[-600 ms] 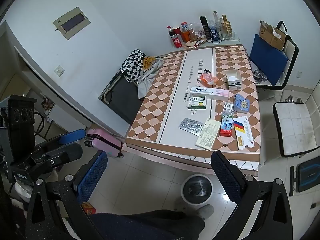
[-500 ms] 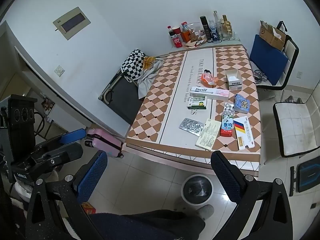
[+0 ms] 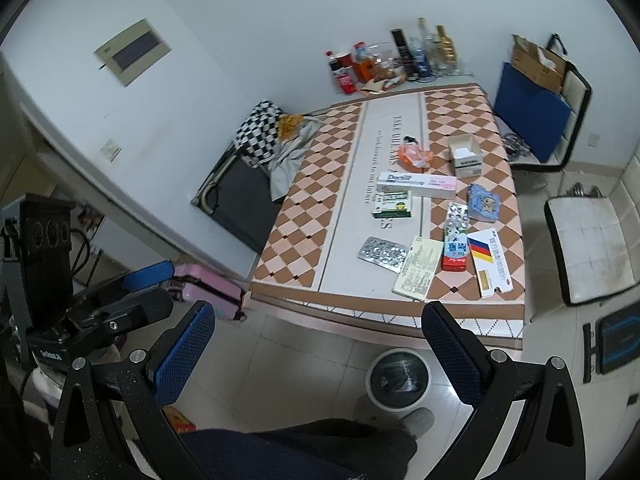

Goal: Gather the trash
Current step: 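Move both tools toward the items on the table, then grasp the cream leaflet with left tool while right tool grasps the striped medicine box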

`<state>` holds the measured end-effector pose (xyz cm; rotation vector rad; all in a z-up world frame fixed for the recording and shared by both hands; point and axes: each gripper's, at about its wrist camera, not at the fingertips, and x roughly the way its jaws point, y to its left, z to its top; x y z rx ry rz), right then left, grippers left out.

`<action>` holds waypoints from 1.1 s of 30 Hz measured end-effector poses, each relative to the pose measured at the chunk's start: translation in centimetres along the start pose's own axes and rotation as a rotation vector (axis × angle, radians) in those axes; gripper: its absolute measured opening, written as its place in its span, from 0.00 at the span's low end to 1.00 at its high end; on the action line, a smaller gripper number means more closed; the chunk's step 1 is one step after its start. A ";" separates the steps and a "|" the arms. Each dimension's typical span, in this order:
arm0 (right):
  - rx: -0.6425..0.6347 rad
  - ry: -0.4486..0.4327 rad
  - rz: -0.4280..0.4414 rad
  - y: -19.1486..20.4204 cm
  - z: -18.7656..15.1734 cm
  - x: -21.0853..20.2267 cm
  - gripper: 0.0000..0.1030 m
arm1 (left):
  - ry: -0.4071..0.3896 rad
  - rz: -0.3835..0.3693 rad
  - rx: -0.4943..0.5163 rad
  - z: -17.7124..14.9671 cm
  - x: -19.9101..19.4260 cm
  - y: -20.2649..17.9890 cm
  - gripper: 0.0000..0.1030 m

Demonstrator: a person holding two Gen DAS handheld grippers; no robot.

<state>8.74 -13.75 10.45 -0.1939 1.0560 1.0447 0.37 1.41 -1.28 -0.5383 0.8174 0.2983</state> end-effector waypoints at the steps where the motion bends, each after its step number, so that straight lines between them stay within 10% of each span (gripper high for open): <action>1: 0.015 -0.004 -0.013 -0.3 -0.1 0.1 1.00 | -0.001 0.037 0.003 0.2 0.8 0.5 1.00; 8: 0.201 0.009 -0.269 -8.0 0.6 6.1 1.00 | 0.054 0.378 0.041 0.5 12.1 3.8 1.00; 16: 0.271 0.244 -0.489 -24.1 2.3 20.7 1.00 | 0.329 0.521 -0.020 -1.1 28.6 6.7 1.00; 25: 0.127 0.505 -0.470 -32.9 2.7 34.5 0.99 | 0.521 0.487 -0.111 -1.7 38.2 4.9 1.00; 29: 0.051 0.508 -0.487 -32.8 2.3 34.6 0.77 | 0.560 0.437 -0.073 -1.1 41.3 2.5 1.00; 33: 0.167 0.545 -0.433 -35.3 0.8 32.3 0.77 | 0.616 0.412 -0.009 -1.0 44.1 0.4 0.98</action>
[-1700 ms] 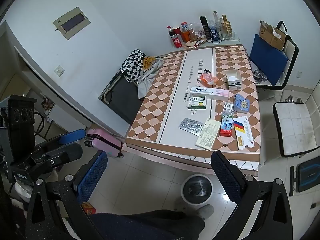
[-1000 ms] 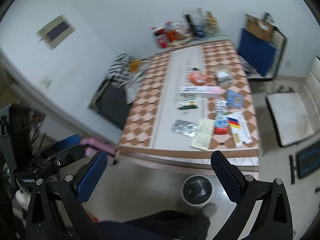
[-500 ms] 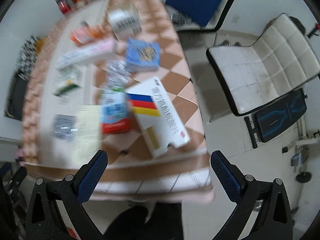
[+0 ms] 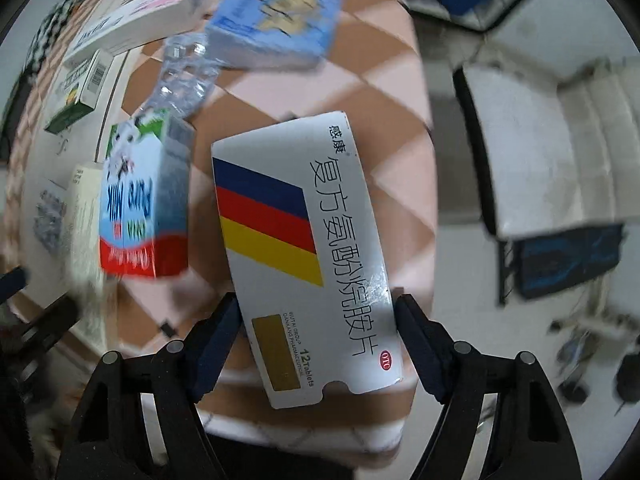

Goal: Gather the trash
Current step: 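Grasp the cream leaflet with left tool while right tool grasps the striped medicine box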

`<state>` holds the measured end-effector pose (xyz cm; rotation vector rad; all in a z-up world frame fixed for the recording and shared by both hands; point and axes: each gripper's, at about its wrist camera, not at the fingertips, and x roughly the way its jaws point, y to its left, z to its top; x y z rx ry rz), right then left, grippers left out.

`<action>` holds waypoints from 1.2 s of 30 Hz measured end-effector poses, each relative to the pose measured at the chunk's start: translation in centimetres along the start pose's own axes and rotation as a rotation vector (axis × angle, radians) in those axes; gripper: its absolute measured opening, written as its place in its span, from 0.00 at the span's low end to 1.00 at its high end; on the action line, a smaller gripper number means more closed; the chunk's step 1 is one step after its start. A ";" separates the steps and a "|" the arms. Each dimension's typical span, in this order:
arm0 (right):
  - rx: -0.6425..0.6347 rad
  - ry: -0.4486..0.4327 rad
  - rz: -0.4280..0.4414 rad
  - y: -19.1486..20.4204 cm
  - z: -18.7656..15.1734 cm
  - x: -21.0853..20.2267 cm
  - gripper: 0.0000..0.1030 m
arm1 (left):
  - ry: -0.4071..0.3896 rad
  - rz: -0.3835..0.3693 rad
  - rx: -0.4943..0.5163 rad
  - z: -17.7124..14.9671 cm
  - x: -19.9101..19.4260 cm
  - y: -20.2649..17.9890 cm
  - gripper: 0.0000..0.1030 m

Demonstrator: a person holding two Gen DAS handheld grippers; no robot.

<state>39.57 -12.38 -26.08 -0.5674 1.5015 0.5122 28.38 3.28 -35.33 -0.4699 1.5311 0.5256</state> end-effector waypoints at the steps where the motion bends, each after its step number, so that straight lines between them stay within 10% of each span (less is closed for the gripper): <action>1: 0.005 0.005 0.009 -0.5 -0.3 0.2 0.77 | 0.008 0.013 0.009 0.2 0.3 -0.5 0.94; 4: 0.026 0.012 0.033 -1.8 -0.9 0.7 0.78 | 0.025 0.034 0.015 0.5 0.9 -1.4 0.69; 19: -0.033 0.061 -0.011 1.4 -4.0 1.2 0.80 | 0.043 0.011 -0.154 -6.1 0.7 0.3 0.74; 36: 0.024 -0.110 -0.009 5.8 -11.2 -1.9 0.74 | -0.186 -0.045 -0.047 -13.5 -3.7 0.8 0.68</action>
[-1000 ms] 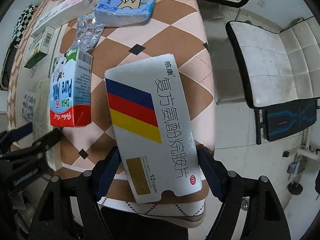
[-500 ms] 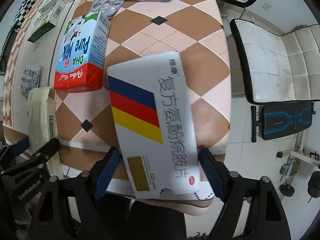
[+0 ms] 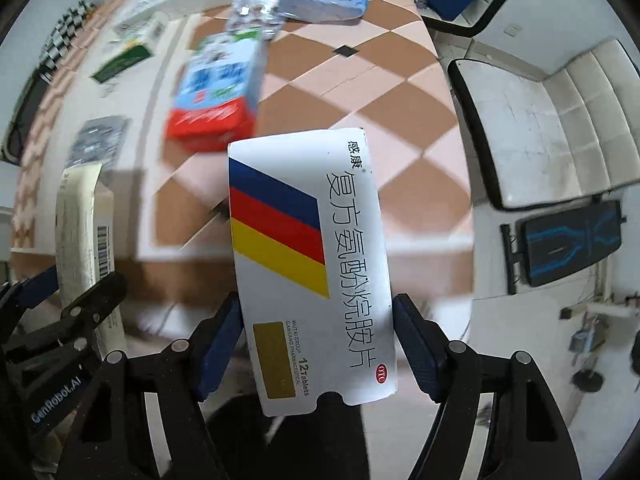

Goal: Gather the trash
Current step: 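Grasp the cream leaflet with left tool while right tool grasps the striped medicine box, then carry both items to the trash bin and open both tools to drop them, then raise both tools from the bin back toward the table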

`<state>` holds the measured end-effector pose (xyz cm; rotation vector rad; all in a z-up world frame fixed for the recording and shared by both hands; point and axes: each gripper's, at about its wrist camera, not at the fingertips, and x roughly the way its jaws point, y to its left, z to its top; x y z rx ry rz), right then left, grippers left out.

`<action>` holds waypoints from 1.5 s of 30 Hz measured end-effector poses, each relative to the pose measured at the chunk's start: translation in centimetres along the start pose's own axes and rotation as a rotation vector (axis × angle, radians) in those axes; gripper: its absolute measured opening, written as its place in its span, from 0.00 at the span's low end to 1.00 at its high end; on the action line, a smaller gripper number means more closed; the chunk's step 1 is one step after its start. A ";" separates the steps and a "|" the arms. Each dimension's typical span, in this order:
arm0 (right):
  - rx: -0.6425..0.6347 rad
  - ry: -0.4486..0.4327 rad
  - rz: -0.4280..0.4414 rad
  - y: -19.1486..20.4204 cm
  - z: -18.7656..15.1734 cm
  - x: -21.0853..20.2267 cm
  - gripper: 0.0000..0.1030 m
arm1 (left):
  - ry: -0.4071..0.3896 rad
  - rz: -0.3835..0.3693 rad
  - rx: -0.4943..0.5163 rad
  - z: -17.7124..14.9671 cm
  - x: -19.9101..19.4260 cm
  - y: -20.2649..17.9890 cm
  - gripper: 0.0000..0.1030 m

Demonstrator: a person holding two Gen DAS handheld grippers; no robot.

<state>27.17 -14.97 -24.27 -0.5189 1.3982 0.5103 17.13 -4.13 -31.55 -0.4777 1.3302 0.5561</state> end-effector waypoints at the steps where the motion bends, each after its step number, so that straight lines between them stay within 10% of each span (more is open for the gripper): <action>1: 0.013 -0.015 0.013 0.6 -1.4 -0.8 0.74 | -0.013 -0.008 0.003 -0.9 -0.7 0.5 0.68; 6: 0.069 -0.044 0.058 4.2 -9.6 -2.8 0.74 | -0.031 -0.058 0.015 -7.9 -3.1 4.7 0.68; 12: 0.138 0.034 0.127 7.7 -19.3 1.1 0.74 | 0.101 -0.135 -0.050 -13.8 2.7 8.7 0.68; 27: 0.250 0.166 0.123 7.3 -24.4 30.2 0.74 | 0.371 -0.313 -0.173 -16.1 32.2 8.0 0.69; 30: 0.256 0.186 0.142 7.6 -24.7 34.7 0.74 | 0.383 -0.328 -0.203 -16.2 33.5 8.5 0.94; 34: 0.255 0.184 0.183 7.7 -24.4 38.3 0.79 | 0.341 -0.253 -0.196 -16.6 33.1 9.5 1.00; 36: 0.247 0.184 0.197 7.6 -24.3 39.5 1.00 | 0.310 -0.194 -0.188 -17.4 32.5 10.5 1.00; 45: 0.157 0.157 0.034 8.1 -23.6 38.5 1.00 | 0.238 0.047 -0.075 -19.2 29.2 10.3 1.00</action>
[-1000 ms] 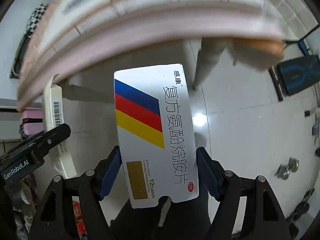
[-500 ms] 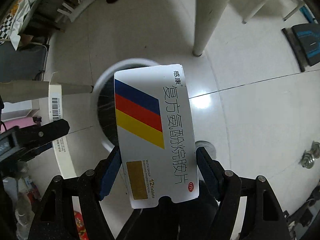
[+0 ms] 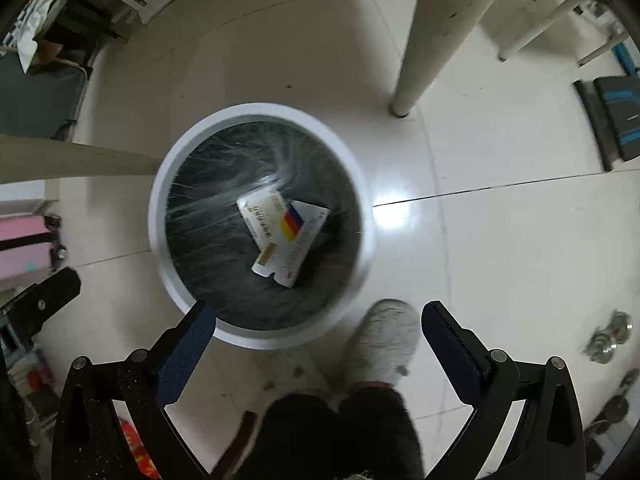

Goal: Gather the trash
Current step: 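Raise both tools from the bin back toward the table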

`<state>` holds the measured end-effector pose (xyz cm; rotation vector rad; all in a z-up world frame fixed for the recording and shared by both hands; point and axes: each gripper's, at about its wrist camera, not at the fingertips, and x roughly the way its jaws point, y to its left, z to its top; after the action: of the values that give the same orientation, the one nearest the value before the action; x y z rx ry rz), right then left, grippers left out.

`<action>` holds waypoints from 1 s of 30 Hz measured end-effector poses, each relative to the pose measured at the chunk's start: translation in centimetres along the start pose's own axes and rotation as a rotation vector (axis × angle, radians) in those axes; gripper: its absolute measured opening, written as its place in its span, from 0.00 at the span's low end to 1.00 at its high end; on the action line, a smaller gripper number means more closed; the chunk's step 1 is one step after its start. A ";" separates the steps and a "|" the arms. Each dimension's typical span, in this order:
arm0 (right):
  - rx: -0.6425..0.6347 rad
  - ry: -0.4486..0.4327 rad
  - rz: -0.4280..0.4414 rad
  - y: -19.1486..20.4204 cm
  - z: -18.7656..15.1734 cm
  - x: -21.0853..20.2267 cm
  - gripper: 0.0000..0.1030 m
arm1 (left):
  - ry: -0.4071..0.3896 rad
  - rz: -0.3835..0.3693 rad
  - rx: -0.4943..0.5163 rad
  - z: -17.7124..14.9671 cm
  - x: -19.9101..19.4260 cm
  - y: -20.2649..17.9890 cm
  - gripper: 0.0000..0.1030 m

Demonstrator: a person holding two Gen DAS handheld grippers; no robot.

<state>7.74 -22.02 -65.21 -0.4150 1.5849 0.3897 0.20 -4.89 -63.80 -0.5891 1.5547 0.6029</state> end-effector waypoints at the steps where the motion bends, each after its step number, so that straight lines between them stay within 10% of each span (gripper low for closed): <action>1: -0.004 -0.002 -0.016 0.1 -0.3 -0.7 1.00 | 0.002 0.001 0.001 -0.3 -0.5 -0.1 1.00; 30: -0.068 -0.138 0.043 5.5 -7.1 -36.7 1.00 | -0.133 -0.054 -0.045 -4.3 -27.2 4.4 1.00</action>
<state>0.51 -19.60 -28.19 -0.3981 1.4517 0.4964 -4.17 -4.16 -36.26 -0.6105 1.3995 0.6249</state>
